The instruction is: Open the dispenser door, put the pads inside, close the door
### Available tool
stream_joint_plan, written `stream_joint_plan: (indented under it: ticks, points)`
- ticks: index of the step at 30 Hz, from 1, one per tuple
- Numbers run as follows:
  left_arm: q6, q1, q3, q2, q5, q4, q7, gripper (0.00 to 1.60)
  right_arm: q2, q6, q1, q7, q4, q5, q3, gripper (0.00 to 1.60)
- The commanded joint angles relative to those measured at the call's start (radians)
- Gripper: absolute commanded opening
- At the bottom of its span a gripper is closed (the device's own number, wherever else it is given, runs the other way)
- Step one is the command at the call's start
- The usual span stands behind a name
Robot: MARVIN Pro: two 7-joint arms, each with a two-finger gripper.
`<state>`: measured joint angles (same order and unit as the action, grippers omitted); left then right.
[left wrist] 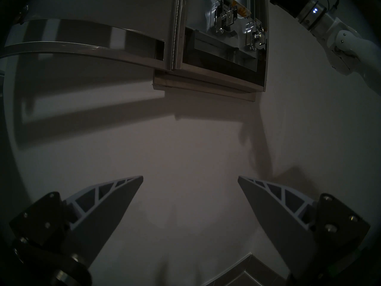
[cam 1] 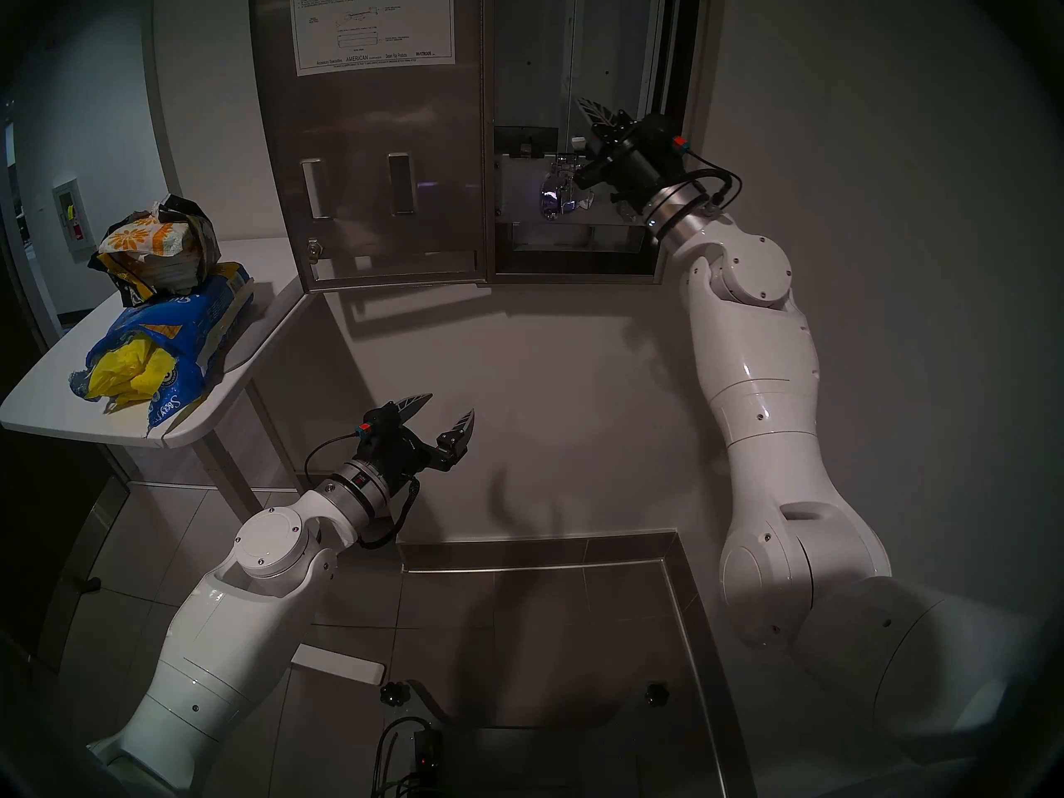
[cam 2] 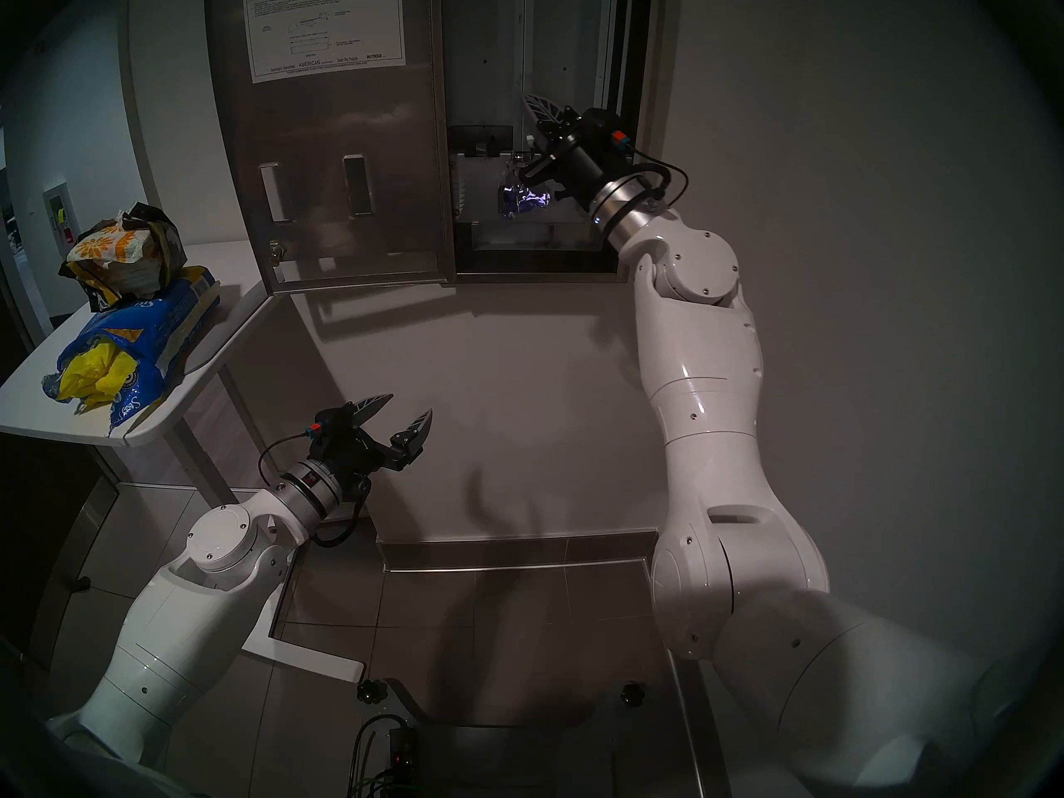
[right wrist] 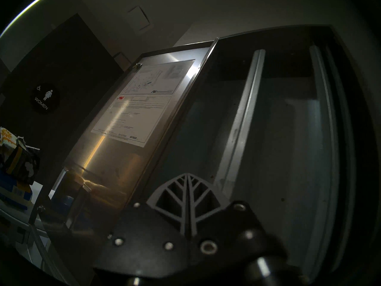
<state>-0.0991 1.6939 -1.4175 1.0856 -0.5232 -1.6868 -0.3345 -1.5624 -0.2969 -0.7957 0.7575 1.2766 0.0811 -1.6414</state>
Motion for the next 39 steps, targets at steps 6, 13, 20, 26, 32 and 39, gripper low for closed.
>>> stream_joint_plan:
  ticks: [6,13,20,26,32,39]
  points:
    - [-0.011,-0.026,-0.013,-0.002,0.002,-0.027,0.001,1.6,0.039,0.076,-0.055,0.014,0.187,0.052,-0.088,0.0]
    - [-0.011,-0.026,-0.013,-0.002,0.003,-0.027,0.001,1.6,0.057,0.116,-0.094,-0.01,0.249,0.053,-0.157,0.0]
    - [-0.012,-0.026,-0.014,-0.001,0.004,-0.028,0.001,1.6,0.066,0.18,-0.177,-0.068,0.328,0.026,-0.231,0.0]
    - [-0.012,-0.025,-0.014,-0.001,0.004,-0.028,0.001,1.6,0.047,0.266,-0.296,-0.107,0.418,-0.008,-0.27,0.0]
    - [-0.012,-0.025,-0.015,-0.001,0.004,-0.029,0.001,1.6,-0.005,0.351,-0.382,-0.115,0.484,-0.067,-0.309,0.0]
    - [-0.012,-0.025,-0.015,-0.001,0.006,-0.03,0.002,1.6,-0.039,0.41,-0.485,-0.15,0.555,-0.119,-0.323,0.0]
